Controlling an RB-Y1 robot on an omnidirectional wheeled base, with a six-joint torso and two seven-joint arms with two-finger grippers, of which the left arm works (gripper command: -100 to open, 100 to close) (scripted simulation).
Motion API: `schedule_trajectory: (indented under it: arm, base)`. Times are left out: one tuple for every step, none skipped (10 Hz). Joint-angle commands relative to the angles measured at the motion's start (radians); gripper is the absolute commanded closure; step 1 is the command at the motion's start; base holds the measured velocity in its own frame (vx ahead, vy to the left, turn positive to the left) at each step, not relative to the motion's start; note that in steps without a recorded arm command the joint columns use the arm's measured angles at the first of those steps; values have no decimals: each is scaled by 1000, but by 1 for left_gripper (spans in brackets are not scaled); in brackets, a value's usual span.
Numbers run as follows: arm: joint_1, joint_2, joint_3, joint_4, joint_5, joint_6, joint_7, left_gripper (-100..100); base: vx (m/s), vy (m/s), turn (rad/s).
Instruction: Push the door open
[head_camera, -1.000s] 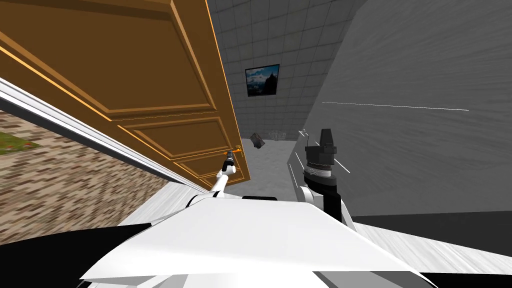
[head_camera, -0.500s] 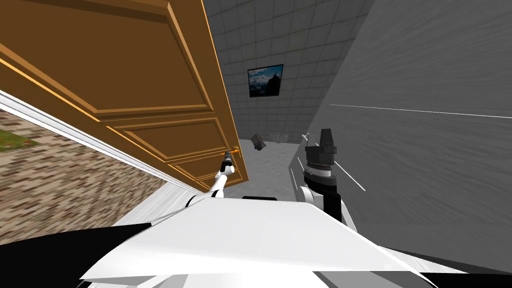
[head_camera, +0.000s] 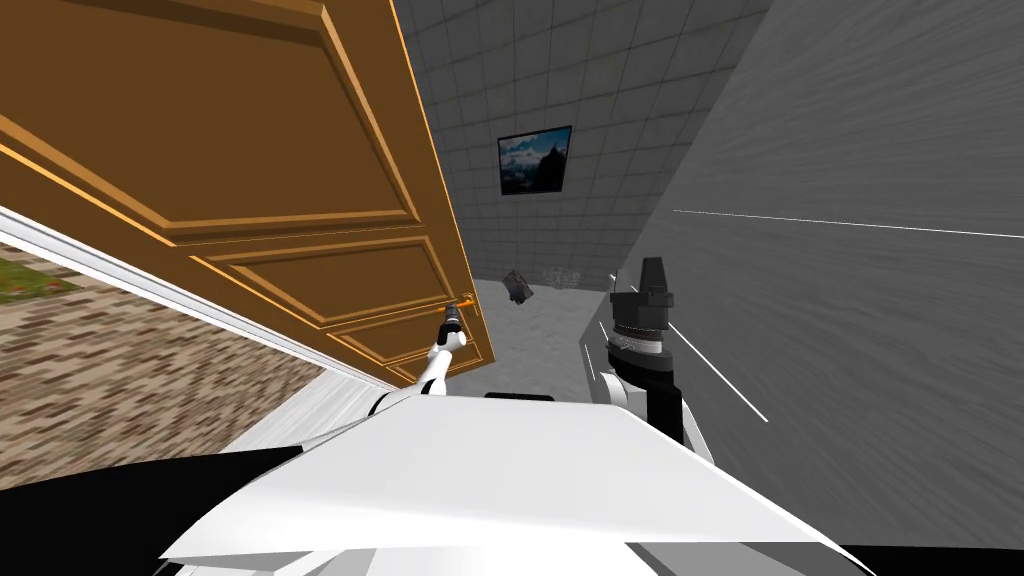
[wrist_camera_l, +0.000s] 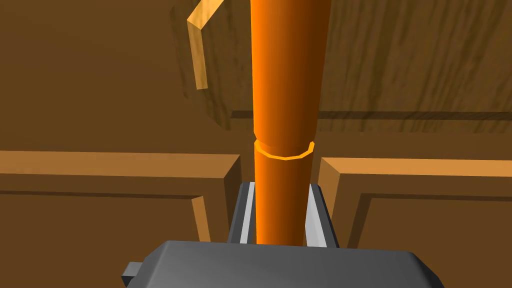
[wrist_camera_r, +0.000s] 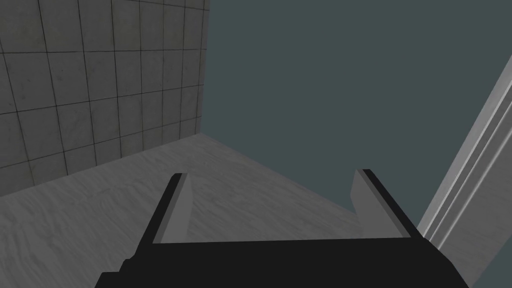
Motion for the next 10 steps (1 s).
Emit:
schedule_trajectory:
  arm:
    - [17,0,14,-30,14,8,-15,100]
    - [24,3,29,-37,29,8,-28,100]
    - [31,6,42,-44,41,9,-39,100]
    - [37,8,55,-50,54,9,-50,100]
    - [37,8,55,-50,54,9,-50,100]
    - [48,12,77,-62,76,10,-69,100]
    - [55,15,93,-70,91,11,-82,100]
    - [63,18,109,-78,107,11,-96,100]
    - [63,18,109,-78,107,11,-96,100]
    - [76,23,135,-91,133,13,-118,100]
  base:
    - [160,-12,-33]
    - [182,-26,-17]
    - [189,-27,-34]
    - [177,-17,-37]
    - [120,18,-4]
    - [142,24,-72]
    - [194,15,-71]
    - [208,-14,-41]
    - [139,-9,17]
    - [150,2,-51]
